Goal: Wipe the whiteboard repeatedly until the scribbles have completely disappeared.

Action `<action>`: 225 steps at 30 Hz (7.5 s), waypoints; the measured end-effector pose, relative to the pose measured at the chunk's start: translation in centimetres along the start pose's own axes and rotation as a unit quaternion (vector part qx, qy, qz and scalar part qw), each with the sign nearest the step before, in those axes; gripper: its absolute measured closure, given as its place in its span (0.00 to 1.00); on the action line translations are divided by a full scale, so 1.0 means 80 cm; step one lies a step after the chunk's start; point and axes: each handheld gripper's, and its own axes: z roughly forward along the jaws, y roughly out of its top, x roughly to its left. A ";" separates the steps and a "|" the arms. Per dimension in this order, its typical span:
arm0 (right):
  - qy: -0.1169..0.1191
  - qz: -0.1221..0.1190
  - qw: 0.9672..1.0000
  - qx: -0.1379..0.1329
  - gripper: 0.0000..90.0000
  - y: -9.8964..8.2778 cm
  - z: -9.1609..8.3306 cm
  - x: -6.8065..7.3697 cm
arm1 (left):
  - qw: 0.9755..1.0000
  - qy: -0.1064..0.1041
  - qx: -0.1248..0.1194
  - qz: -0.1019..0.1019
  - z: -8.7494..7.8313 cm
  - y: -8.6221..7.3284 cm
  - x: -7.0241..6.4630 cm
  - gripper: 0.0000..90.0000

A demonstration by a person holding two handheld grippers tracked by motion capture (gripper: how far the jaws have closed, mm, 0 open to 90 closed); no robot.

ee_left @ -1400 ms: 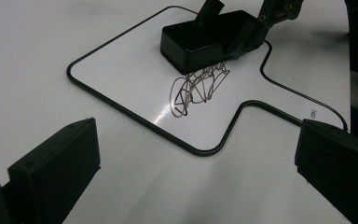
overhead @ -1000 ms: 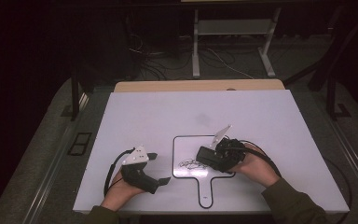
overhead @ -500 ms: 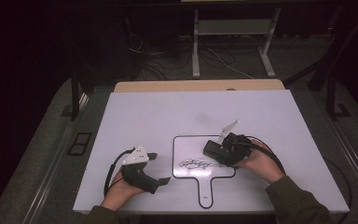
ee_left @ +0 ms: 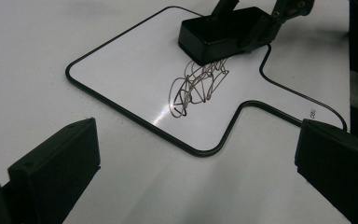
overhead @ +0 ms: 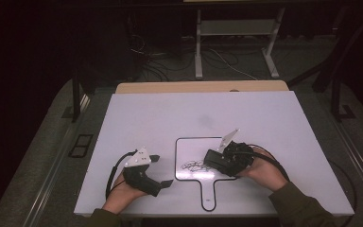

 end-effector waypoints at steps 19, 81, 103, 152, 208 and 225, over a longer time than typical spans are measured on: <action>-0.018 0.042 0.999 -0.001 0.43 -0.009 -0.002 -0.027 | 1.000 -0.001 0.001 0.001 0.001 0.000 0.000 0.00; -0.014 0.002 1.000 0.013 0.43 0.018 0.007 -0.008 | 1.000 -0.001 0.003 0.001 0.001 -0.001 0.000 0.00; -0.011 0.004 1.000 0.005 0.43 0.058 0.027 -0.016 | 1.000 -0.001 0.003 0.003 0.000 0.000 0.000 0.00; -0.001 -0.004 1.000 0.007 0.43 0.062 0.028 -0.006 | 1.000 0.000 0.001 0.003 -0.001 0.000 0.000 0.00; 0.017 -0.036 0.999 0.011 0.43 0.083 0.035 0.019 | 1.000 -0.001 0.000 0.004 0.000 0.000 -0.002 0.00; 0.021 -0.039 0.999 0.010 0.43 0.110 0.048 0.017 | 1.000 -0.001 -0.001 0.003 0.000 0.000 -0.002 0.00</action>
